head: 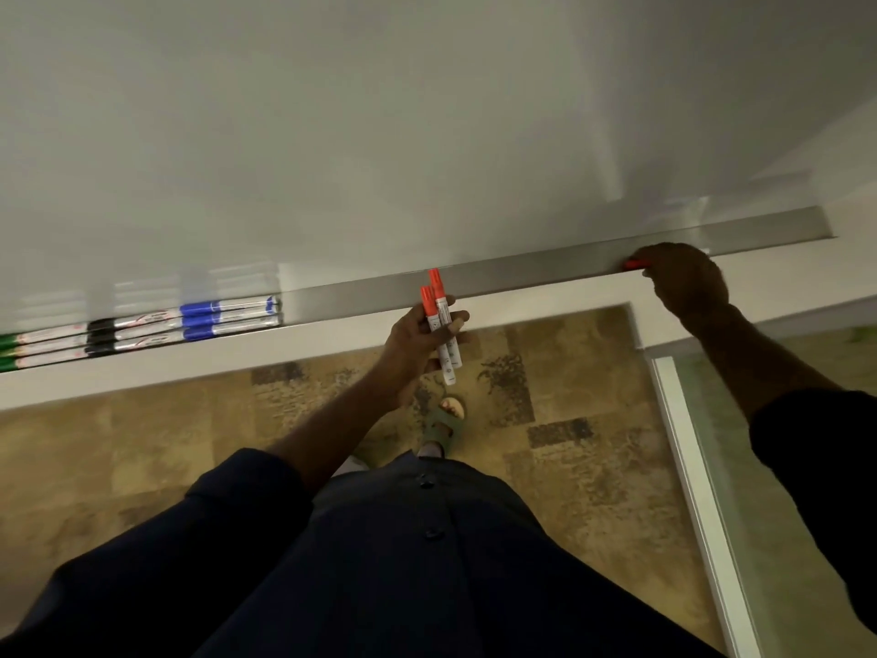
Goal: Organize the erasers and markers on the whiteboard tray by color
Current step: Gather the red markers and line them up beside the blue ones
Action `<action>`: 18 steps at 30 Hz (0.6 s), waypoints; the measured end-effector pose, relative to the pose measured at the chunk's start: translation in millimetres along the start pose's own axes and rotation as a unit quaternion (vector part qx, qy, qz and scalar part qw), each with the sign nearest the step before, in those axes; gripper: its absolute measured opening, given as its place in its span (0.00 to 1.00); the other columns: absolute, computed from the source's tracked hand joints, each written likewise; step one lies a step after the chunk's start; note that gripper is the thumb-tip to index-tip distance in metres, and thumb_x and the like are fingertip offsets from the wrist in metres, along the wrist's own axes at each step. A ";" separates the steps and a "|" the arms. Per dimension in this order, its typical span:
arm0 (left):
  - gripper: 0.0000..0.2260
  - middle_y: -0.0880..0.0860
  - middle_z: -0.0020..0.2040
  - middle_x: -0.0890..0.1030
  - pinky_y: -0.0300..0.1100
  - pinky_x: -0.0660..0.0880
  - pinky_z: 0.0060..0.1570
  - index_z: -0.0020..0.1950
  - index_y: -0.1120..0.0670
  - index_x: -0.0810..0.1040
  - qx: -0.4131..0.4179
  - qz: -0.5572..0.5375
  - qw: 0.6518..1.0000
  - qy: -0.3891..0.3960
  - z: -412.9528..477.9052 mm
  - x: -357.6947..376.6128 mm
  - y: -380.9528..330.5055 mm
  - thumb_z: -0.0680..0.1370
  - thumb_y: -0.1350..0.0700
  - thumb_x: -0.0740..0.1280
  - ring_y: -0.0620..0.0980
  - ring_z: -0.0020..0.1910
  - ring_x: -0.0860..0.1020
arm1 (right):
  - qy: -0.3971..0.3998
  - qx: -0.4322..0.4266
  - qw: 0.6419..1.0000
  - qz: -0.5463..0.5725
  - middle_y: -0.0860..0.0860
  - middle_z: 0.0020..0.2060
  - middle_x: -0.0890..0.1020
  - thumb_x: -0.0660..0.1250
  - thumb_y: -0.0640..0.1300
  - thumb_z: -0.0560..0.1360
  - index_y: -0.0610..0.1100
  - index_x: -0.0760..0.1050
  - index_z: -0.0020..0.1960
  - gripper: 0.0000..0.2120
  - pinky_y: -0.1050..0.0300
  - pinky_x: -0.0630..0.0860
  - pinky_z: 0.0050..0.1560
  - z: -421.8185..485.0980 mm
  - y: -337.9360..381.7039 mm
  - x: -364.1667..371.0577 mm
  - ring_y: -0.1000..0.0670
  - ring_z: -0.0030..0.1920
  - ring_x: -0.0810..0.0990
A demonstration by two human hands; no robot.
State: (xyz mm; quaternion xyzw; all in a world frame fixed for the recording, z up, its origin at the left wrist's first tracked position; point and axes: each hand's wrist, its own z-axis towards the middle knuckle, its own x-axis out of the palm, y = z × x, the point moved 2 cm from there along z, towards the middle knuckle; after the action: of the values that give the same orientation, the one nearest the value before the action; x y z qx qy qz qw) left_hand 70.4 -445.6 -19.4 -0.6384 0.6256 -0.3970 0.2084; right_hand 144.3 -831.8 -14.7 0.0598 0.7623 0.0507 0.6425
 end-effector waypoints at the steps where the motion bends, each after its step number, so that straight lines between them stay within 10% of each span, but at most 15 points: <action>1: 0.19 0.51 0.64 0.85 0.51 0.83 0.53 0.72 0.51 0.74 0.004 0.003 1.000 -0.002 0.2 -1.0 -0.9 0.82 0.58 0.69 0.55 0.61 0.85 | -0.003 -0.023 1.000 -0.018 0.41 0.53 0.85 0.67 0.32 0.76 0.43 0.83 0.58 0.15 0.48 0.78 0.49 1.9 7.0 -1.5 0.38 0.53 0.83; 5: 0.19 0.50 0.64 0.84 0.53 0.82 0.55 0.71 0.51 0.75 0.036 0.026 0.999 -0.012 -1.1 -0.4 -6.4 0.81 0.59 0.70 0.53 0.61 0.84 | 0.043 -0.089 0.992 0.076 0.43 0.55 0.86 0.72 0.43 0.76 0.43 0.83 0.59 0.12 0.48 0.80 0.59 3.5 64.3 -14.0 0.43 0.56 0.85; 9: 0.16 0.50 0.64 0.84 0.55 0.80 0.60 0.67 0.50 0.78 0.090 0.047 0.995 -0.010 -2.3 4.1 -13.2 0.81 0.61 0.70 0.50 0.60 0.82 | 0.042 -0.170 0.933 0.315 0.48 0.56 0.85 0.71 0.43 0.77 0.42 0.79 0.64 0.16 0.72 0.76 0.59 -19.1 157.3 -21.5 0.57 0.55 0.84; 13: 0.12 0.56 0.55 0.85 0.56 0.82 0.55 0.64 0.54 0.79 0.114 0.048 0.992 -0.014 -6.8 6.2 -18.1 0.81 0.57 0.71 0.56 0.52 0.84 | 0.013 -0.113 0.860 0.498 0.49 0.57 0.86 0.72 0.43 0.76 0.44 0.76 0.63 0.16 0.64 0.81 0.55 -37.0 230.8 -14.2 0.58 0.56 0.85; 18: 0.10 0.55 0.50 0.87 0.54 0.84 0.50 0.63 0.54 0.79 0.120 0.003 0.992 -0.032 -15.8 -5.0 -18.1 0.82 0.59 0.69 0.57 0.49 0.86 | -0.054 -0.071 0.864 0.496 0.48 0.54 0.86 0.73 0.43 0.76 0.39 0.79 0.59 0.14 0.61 0.82 0.55 -45.4 264.0 -2.4 0.54 0.55 0.85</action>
State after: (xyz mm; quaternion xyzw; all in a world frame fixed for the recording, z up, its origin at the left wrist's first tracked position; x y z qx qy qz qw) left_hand 70.3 -434.9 2.6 -0.6190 0.5686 -0.4479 0.3049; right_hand 106.8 -571.4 36.0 0.3864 0.5906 0.4134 0.5753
